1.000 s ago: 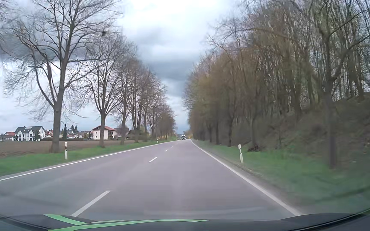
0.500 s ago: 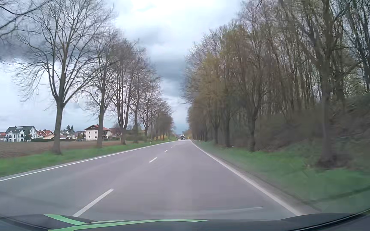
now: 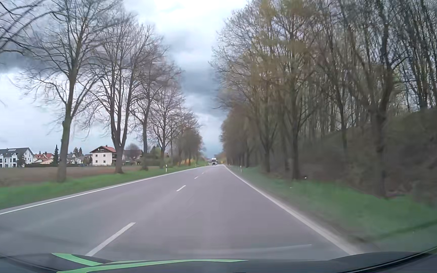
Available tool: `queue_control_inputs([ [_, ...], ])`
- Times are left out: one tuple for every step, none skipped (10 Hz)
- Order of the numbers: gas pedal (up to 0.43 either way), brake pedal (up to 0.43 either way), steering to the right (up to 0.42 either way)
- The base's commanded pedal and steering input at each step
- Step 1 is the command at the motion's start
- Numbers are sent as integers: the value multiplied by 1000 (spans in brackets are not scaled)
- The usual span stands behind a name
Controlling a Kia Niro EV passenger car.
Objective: Follow the waypoints while adhering to traffic rules and regulations
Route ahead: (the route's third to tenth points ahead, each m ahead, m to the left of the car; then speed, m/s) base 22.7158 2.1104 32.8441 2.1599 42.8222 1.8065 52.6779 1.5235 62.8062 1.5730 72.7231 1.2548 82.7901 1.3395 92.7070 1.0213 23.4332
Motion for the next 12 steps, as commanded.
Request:
queue_control_inputs([
  [189,0,3],
  [189,0,3],
  [189,0,3],
  [189,0,3],
  [189,0,3],
  [189,0,3],
  [189,0,3],
  [189,0,3],
  [189,0,3],
  [189,0,3],
  [189,0,3],
  [189,0,3],
])
